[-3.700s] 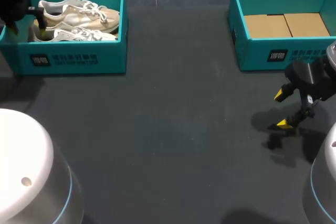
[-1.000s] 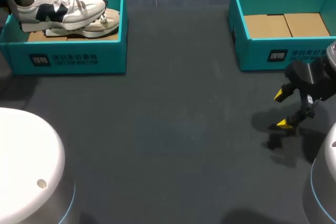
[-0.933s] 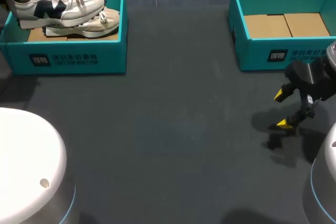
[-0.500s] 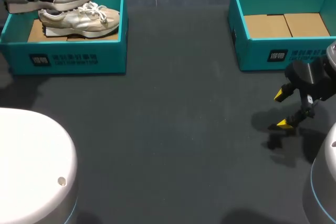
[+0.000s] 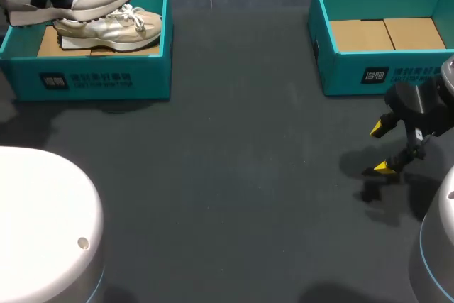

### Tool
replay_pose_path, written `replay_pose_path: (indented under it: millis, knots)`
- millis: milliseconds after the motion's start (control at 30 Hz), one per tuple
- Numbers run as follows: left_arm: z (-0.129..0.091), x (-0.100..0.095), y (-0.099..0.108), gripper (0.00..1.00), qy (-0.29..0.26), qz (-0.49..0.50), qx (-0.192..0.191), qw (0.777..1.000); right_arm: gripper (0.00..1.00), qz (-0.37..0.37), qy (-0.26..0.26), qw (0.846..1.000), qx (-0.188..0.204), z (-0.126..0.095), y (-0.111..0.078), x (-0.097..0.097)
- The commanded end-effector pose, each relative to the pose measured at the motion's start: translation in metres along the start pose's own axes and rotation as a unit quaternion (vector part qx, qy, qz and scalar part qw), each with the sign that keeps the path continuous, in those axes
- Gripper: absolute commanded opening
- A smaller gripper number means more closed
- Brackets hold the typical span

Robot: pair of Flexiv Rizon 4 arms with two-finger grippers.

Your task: Take the shoe out of the shoebox, open the shoe tongue, remove and reinsert the insole, then place the shoe into the shoebox

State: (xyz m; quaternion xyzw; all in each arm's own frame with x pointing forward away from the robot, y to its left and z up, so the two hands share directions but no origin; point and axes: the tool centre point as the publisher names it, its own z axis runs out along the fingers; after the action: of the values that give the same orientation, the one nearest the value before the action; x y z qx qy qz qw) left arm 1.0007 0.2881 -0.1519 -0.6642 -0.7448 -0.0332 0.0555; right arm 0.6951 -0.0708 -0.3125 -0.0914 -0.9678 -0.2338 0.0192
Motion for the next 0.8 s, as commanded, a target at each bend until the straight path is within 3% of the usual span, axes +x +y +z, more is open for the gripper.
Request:
replay_pose_path:
  millis: [33, 367, 633, 800]
  knots:
    - [-0.010, -0.017, -0.055, 0.00, 0.028, -0.005, -0.043, 0.999, 1.00, 0.000, -0.001, 1.000, 0.000, 0.000, 0.000, 0.002]
    - [-0.018, -0.064, -0.158, 0.00, 0.031, 0.026, -0.069, 0.997, 1.00, 0.000, -0.001, 1.000, 0.000, 0.000, 0.000, 0.002]
    - [-0.027, -0.103, -0.228, 0.00, 0.027, 0.066, -0.053, 0.996, 1.00, 0.000, -0.001, 1.000, 0.000, 0.000, 0.000, 0.002]
    - [-0.027, -0.103, -0.228, 0.00, 0.027, 0.066, -0.053, 0.996, 1.00, 0.000, -0.001, 1.000, 0.000, 0.000, 0.000, 0.002]
